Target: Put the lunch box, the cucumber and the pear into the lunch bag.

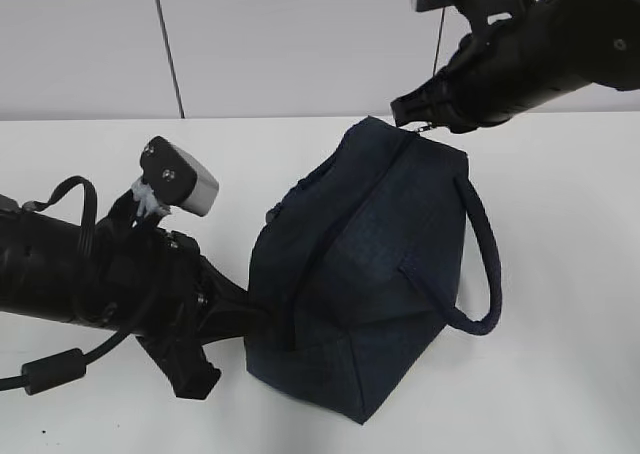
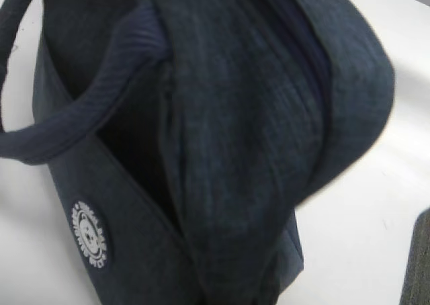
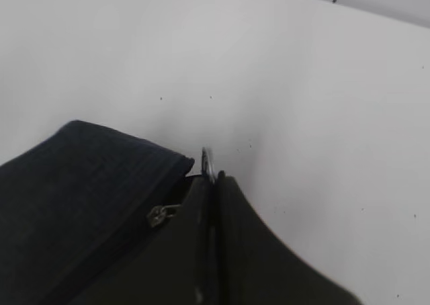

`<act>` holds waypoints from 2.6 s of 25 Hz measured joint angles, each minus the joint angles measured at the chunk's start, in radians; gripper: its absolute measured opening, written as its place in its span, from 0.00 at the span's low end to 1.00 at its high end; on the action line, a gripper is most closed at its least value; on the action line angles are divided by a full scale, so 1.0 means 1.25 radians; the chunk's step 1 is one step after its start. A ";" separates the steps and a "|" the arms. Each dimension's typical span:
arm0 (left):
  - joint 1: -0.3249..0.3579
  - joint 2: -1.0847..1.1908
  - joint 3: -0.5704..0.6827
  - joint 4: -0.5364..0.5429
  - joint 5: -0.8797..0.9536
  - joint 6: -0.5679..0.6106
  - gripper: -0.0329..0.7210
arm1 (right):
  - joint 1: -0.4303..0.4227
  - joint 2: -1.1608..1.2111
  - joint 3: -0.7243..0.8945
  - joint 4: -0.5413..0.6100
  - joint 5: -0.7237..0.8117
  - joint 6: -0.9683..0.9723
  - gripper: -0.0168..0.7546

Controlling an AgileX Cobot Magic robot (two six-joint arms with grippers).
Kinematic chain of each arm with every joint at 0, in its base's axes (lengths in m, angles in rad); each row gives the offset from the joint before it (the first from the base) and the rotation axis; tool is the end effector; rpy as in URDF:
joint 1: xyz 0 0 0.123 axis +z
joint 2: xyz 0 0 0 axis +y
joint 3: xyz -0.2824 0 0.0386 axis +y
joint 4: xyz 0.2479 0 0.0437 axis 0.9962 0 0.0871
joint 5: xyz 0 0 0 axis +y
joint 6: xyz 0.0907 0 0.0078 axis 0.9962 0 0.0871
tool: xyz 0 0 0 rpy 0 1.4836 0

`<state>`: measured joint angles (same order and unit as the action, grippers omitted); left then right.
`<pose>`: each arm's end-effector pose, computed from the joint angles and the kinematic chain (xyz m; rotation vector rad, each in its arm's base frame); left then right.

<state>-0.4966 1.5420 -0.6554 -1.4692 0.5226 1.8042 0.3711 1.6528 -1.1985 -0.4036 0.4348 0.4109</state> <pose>0.2181 -0.1697 0.1822 1.1939 2.0744 -0.6962 0.3483 0.1193 0.2691 -0.3010 2.3088 0.0118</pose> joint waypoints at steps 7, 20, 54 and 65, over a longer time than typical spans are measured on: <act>0.055 -0.008 0.008 -0.074 0.031 0.000 0.08 | -0.045 0.026 -0.014 0.264 -0.004 -0.250 0.03; 0.055 -0.090 -0.255 -0.051 -0.054 -0.128 0.54 | -0.045 0.026 -0.016 0.371 -0.006 -0.364 0.03; -0.052 0.159 -0.453 0.114 -0.074 -0.273 0.03 | -0.113 0.057 -0.016 0.435 -0.048 -0.365 0.03; -0.053 0.124 -0.450 0.118 -0.091 -0.273 0.03 | -0.166 0.116 -0.022 0.596 -0.014 -0.432 0.03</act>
<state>-0.5624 1.6974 -1.2174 -1.3215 0.4088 1.4633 0.1636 1.7978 -1.2260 0.3412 0.4168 -0.1288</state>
